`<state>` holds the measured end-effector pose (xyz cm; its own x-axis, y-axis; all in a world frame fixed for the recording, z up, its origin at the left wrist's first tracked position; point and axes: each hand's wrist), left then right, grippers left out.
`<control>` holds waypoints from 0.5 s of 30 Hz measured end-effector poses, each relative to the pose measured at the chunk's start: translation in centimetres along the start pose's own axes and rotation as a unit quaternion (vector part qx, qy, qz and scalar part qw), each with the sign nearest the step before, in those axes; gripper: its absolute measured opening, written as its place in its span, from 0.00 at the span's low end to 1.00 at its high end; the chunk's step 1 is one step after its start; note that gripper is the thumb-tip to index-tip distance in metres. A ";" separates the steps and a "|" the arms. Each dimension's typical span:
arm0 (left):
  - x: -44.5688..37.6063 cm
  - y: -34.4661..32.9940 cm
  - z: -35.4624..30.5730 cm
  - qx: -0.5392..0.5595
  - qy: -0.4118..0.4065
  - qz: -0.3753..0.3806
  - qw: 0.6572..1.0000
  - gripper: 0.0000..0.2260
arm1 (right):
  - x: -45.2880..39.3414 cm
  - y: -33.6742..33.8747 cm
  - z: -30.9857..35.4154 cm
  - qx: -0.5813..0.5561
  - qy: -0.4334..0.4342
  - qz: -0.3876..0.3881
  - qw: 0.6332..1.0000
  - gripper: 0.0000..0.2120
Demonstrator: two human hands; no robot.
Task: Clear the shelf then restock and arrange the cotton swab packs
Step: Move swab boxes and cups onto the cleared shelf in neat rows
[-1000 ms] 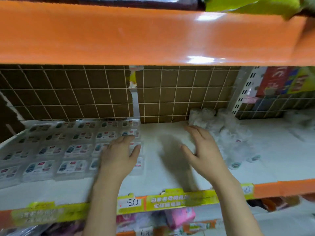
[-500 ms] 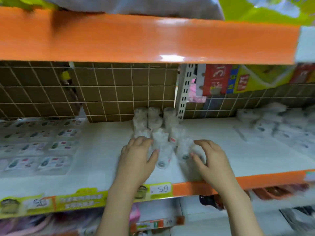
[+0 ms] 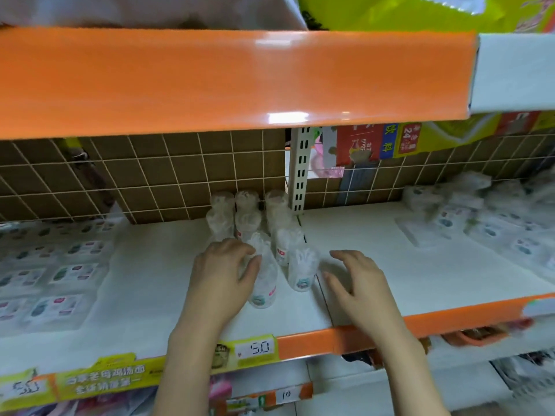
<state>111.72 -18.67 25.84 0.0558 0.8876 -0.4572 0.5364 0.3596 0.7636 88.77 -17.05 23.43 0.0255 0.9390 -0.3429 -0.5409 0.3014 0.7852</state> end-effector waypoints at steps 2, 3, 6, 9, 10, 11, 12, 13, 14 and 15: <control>-0.4 -0.6 -0.4 -0.004 -0.001 -0.003 1.000 0.21 | -0.2 0.3 -0.6 0.006 -0.003 0.002 1.000 0.23; -0.5 -0.9 -0.7 -0.004 -0.004 -0.008 1.000 0.21 | -0.3 0.4 -0.9 0.009 -0.005 0.006 1.000 0.24; -1.0 -1.6 -1.6 0.004 -0.011 -0.012 1.000 0.19 | -0.4 0.8 -2.3 0.012 -0.005 0.017 1.000 0.24; -1.4 -2.7 -3.2 0.000 -0.020 -0.008 1.000 0.18 | -0.8 1.8 -4.6 0.006 -0.005 0.017 1.000 0.22; -1.5 -3.3 -3.9 -0.004 -0.016 -0.009 1.000 0.19 | -1.0 2.3 -5.5 0.004 -0.004 0.017 1.000 0.20; -1.4 -3.9 -4.7 -0.008 -0.008 -0.011 1.000 0.19 | -1.1 2.8 -6.5 0.003 -0.002 0.016 1.000 0.19; -1.3 -4.5 -5.6 -0.011 -0.003 -0.016 1.000 0.18 | -1.2 3.3 -7.5 0.002 0.001 0.017 1.000 0.19; -1.3 -5.3 -6.7 -0.014 -0.003 -0.024 1.000 0.18 | -1.4 3.9 -8.6 0.001 0.005 0.018 1.000 0.18; -1.3 -6.1 -8.0 -0.016 -0.005 -0.032 0.999 0.18 | -1.5 4.7 -9.9 0.002 0.011 0.020 1.000 0.18; -1.4 -7.0 -9.5 -0.016 -0.001 -0.038 0.999 0.18 | -1.7 5.6 -11.2 0.004 0.015 0.024 1.000 0.19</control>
<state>99.93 -19.73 25.50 0.0183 0.8565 -0.5159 0.5116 0.4353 0.7408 76.28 -18.82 22.60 -0.0258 0.9472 -0.3197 -0.5347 0.2571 0.8050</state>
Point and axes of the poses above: each hand's wrist, its own x-axis away from the middle knuckle, its own y-axis out of the back of the hand, z = x × y, and after that the axes turned 5 degrees about -z, right-handed
